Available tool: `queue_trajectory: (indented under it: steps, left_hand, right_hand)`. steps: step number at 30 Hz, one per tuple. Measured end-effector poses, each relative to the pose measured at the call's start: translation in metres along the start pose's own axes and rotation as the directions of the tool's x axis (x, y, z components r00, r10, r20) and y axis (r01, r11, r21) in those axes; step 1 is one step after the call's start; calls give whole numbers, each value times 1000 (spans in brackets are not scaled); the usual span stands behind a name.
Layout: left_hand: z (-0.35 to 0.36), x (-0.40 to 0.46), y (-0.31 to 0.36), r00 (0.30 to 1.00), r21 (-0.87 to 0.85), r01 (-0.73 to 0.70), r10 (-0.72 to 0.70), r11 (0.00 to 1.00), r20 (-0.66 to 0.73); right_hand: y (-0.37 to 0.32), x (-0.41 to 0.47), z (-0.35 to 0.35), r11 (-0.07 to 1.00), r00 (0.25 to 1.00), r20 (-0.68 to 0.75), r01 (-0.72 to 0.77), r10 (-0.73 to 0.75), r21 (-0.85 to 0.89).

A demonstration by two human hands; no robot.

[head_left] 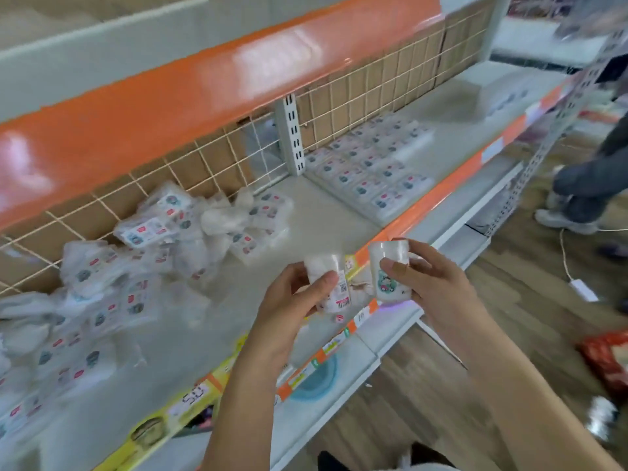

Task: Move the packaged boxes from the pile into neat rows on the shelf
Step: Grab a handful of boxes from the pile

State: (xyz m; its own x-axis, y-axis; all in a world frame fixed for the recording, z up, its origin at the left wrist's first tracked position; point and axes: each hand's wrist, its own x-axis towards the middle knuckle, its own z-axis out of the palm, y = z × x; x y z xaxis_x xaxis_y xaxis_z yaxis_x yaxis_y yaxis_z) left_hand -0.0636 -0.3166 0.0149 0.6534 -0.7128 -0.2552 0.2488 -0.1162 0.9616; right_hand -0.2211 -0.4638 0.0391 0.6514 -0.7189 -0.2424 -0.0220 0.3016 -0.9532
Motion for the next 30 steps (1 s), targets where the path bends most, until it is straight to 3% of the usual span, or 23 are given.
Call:
queue_trajectory:
  steps: [6,13,23,30]
  left_hand:
    - [116,36,-8,994,5,-8,8,1000,107]
    - [213,82,-3,970,134,-19,-14,991,244]
    - [318,196,12,932,228,-78,-10,970,361]
    - [373,284,41,930,251,-100,1,963,368]
  right_hand:
    - [-30,5,-103,998,985,-165,49,-53,-25]
    - [-40,25,-194,996,941,-328,78,-86,-35]
    - [-61,111,-283,996,890,-447,71,-89,-56]
    - [-97,196,-323,995,885,-455,85,-99,-50]
